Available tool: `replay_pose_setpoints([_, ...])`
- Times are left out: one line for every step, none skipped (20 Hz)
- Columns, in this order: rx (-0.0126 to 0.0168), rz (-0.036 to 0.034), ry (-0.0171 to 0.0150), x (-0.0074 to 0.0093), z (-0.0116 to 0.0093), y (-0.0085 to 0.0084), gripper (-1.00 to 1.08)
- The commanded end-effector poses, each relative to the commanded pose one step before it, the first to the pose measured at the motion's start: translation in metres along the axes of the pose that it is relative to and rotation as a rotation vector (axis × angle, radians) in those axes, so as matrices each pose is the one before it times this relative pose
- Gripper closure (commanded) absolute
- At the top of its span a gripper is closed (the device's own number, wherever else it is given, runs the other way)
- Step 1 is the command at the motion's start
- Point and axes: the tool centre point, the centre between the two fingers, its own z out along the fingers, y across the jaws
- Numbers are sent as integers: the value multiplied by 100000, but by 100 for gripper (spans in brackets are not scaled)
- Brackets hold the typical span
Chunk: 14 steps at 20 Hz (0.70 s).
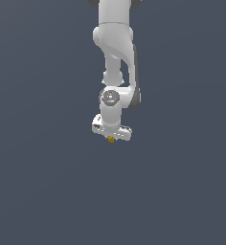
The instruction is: Pick up the object and move it to a goal position.
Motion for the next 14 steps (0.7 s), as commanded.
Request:
replay_pose_setpoints([-16, 66, 33, 4, -13, 33, 108])
replay_pose_setpoints([0, 0, 0, 6, -28, 9, 108])
replay_pose_setpoints([0, 0, 0, 17, -84, 28, 108])
replay_pose_setpoints([0, 0, 0, 28, -140, 46, 108])
replay_pose_setpoints([0, 0, 0, 39, -197, 64, 108])
replay_pose_setpoints([0, 0, 0, 50, -253, 83, 108])
replay_pose_setpoints([0, 0, 0, 62, -311, 102, 108])
replay_pose_setpoints([0, 0, 0, 74, -370, 121, 108])
replay_pose_setpoints([0, 0, 0, 86, -430, 140, 108])
replay_pose_setpoints([0, 0, 0, 97, -489, 160, 108])
replay_pose_setpoints([0, 0, 0, 109, -547, 178, 108])
replay_pose_setpoints([0, 0, 0, 120, -603, 196, 108])
replay_pose_setpoints([0, 0, 0, 132, -657, 214, 108])
replay_pose_setpoints([56, 4, -40, 146, -695, 236, 108])
